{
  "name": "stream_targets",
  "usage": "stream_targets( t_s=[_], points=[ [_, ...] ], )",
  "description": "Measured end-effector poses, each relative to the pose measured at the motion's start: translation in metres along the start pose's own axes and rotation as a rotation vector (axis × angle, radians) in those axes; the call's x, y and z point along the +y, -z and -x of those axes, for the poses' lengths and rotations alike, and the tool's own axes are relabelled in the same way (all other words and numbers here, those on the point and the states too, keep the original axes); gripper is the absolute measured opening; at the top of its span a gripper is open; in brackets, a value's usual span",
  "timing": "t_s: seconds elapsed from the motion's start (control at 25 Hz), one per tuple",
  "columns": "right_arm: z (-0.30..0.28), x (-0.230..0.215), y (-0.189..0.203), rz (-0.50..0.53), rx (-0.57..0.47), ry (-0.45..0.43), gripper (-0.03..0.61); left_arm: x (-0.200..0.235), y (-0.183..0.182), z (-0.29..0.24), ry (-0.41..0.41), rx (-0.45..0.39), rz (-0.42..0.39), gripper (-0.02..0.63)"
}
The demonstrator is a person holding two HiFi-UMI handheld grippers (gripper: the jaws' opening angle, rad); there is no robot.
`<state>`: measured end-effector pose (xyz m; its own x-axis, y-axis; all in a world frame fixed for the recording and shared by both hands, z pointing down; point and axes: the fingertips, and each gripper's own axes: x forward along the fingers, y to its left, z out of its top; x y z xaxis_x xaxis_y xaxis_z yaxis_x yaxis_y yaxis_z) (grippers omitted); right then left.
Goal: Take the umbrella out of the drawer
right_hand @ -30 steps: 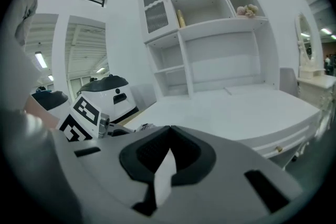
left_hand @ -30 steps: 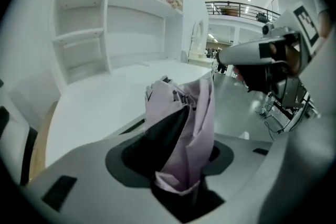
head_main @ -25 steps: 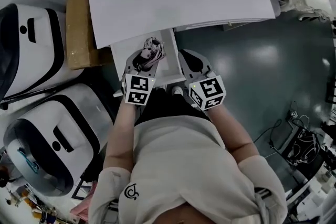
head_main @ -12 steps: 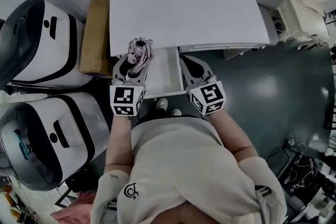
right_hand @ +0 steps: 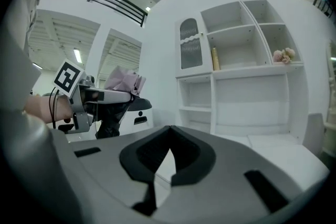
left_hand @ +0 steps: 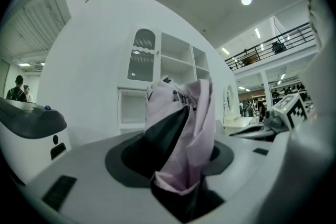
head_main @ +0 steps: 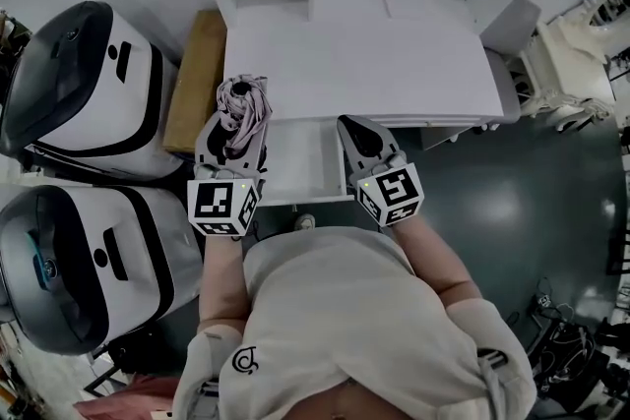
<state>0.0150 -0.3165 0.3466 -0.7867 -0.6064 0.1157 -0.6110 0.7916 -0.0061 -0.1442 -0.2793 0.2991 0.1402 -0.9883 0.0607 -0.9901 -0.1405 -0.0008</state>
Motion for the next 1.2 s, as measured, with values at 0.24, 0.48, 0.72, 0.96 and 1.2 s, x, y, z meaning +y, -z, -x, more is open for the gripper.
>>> stream_targets(
  t_s=[0.24,0.48,0.72,0.96,1.2],
  points=[
    [0.002,-0.004,-0.011,0.014,-0.027,0.004,0.005,-0.005,-0.01,-0.001,0.008,-0.025,0.013,0.227],
    [0.005,-0.005,-0.015,0.007,-0.037,-0.008,0.005,-0.013,-0.008,-0.008,0.026,-0.008,0.014,0.227],
    [0.007,-0.006,-0.015,0.002,-0.04,0.007,0.005,-0.016,-0.008,-0.008,0.04,-0.001,0.007,0.227],
    [0.007,-0.004,-0.014,0.008,-0.037,0.012,0.005,-0.019,0.0,-0.009,0.051,0.018,0.019,0.227],
    [0.006,-0.004,-0.015,0.006,-0.044,0.015,0.005,-0.02,0.001,-0.012,0.057,0.018,0.017,0.227]
  ],
)
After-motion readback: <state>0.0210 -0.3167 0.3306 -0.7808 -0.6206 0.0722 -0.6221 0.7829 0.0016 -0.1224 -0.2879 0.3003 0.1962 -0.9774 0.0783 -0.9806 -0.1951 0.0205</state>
